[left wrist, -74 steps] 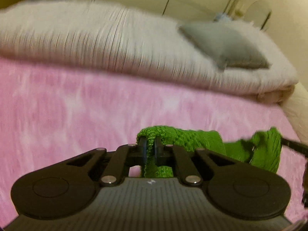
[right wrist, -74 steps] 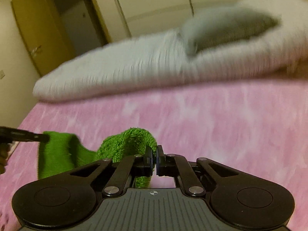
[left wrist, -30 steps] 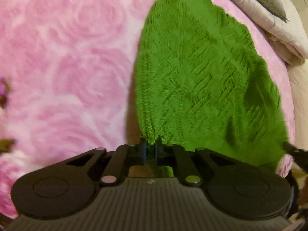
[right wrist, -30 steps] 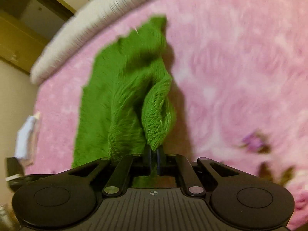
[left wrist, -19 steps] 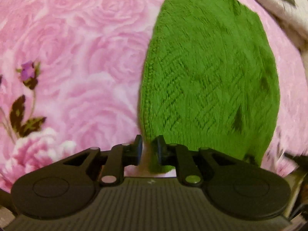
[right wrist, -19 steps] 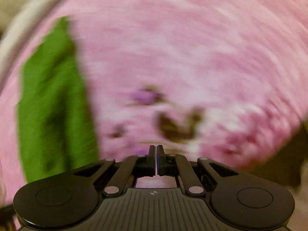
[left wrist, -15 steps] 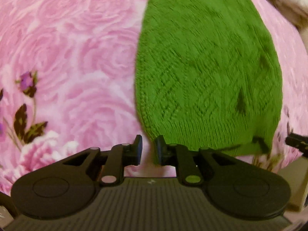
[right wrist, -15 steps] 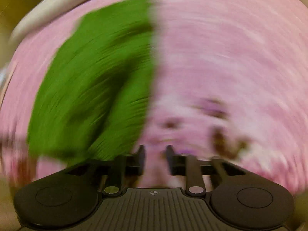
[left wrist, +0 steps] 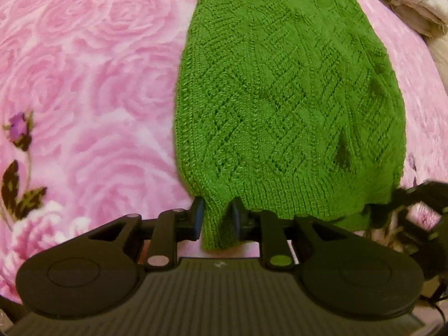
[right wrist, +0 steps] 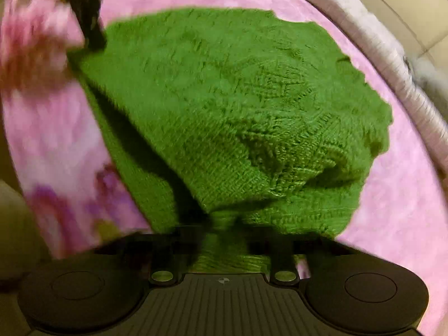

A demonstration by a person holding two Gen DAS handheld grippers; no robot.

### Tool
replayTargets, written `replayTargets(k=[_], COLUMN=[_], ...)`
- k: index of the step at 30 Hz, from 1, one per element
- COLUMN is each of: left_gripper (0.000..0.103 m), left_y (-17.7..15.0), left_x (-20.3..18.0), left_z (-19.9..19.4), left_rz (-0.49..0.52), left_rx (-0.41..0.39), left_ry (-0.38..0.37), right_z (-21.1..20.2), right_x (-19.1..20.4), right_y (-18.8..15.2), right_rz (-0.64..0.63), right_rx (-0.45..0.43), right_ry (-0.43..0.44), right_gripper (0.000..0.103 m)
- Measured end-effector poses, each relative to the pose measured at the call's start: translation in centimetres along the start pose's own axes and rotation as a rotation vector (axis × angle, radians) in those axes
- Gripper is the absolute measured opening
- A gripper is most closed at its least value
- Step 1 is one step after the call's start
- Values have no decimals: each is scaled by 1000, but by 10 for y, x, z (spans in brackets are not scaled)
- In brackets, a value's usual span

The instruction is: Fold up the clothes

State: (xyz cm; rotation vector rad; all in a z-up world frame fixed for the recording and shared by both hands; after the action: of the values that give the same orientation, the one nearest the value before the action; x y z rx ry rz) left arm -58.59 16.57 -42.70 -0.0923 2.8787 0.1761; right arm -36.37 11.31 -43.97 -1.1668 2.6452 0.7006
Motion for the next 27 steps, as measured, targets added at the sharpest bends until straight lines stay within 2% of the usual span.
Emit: replayTargets(k=[2, 3, 4, 5, 6, 8, 9, 11, 12, 14, 15, 16, 17, 19, 20, 23, 24, 25, 26, 27], left_gripper=[16, 16, 17, 19, 20, 20, 20, 20, 20, 21, 25, 29, 31, 37, 37, 35, 26, 5, 5, 5], left_y=[-1, -1, -2, -3, -4, -4, -3, -1, 1, 5, 7, 10, 14, 20, 21, 22, 23, 24, 24, 23], left_x=[3, 5, 7, 9, 11, 13, 13, 13, 14, 17, 18, 20, 22, 26, 27, 24, 21, 17, 13, 13], left_z=[0, 1, 3, 5, 7, 10, 9, 3, -1, -6, -8, -10, -9, -3, 2, 17, 18, 18, 14, 8], left_rz=[-7, -15, -23, -33, -47, -69, -72, -71, -70, -87, -100, -116, -146, -222, -262, -317, -298, -274, -252, -247], left_rx=[-1, 2, 9, 17, 24, 33, 37, 39, 35, 26, 21, 16, 11, 11, 22, 30, 11, -5, -15, -29], left_ry=[-5, -7, -8, -11, -18, -23, -24, -30, -34, -43, -47, -51, -55, -72, -90, -110, -107, -115, -135, -141], right_z=[-26, -42, -56, -62, -62, -53, -48, -47, -52, -65, -66, -66, -61, -44, -32, 1, 6, 7, 6, 2], right_x=[-31, -51, -70, -79, -77, -56, -46, -35, -38, -56, -66, -76, -85, -100, -106, -110, -112, -113, -111, -111], right_y=[-11, -27, -60, -98, -129, -182, -200, -213, -215, -204, -195, -186, -176, -160, -157, -151, -145, -137, -128, -120], right_rz=[254, 473, 774, 1053, 1260, 1488, 1515, 1519, 1507, 1443, 1426, 1414, 1413, 1426, 1434, 1436, 1421, 1382, 1322, 1258], right_rx=[-58, -80, -71, -28, 10, 178, 271, 340, 327, 226, 168, 112, 66, 10, -8, 25, 27, 19, 22, 25], right_ry=[-53, -53, -33, -2, 51, 103, 117, 178, 151, 104, 105, 111, 129, 147, 148, 154, 142, 140, 154, 143], right_gripper=[5, 5, 5, 5, 5, 2, 2, 2, 2, 4, 6, 17, 39, 64, 65, 64, 62, 22, 4, 4])
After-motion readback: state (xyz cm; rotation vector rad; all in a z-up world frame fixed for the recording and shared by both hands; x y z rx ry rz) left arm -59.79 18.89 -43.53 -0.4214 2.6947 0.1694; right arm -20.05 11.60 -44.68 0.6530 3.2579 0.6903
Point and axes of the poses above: each gripper's, at about its wrist camera, not at the fingertips, and z roughly the way its jaws point, x to its left, y to its top, the point moved 9 cm from there along z, roughly the way its jaws point, and after that the axes turned 12 degrees about -z, right-handed, at the moved point
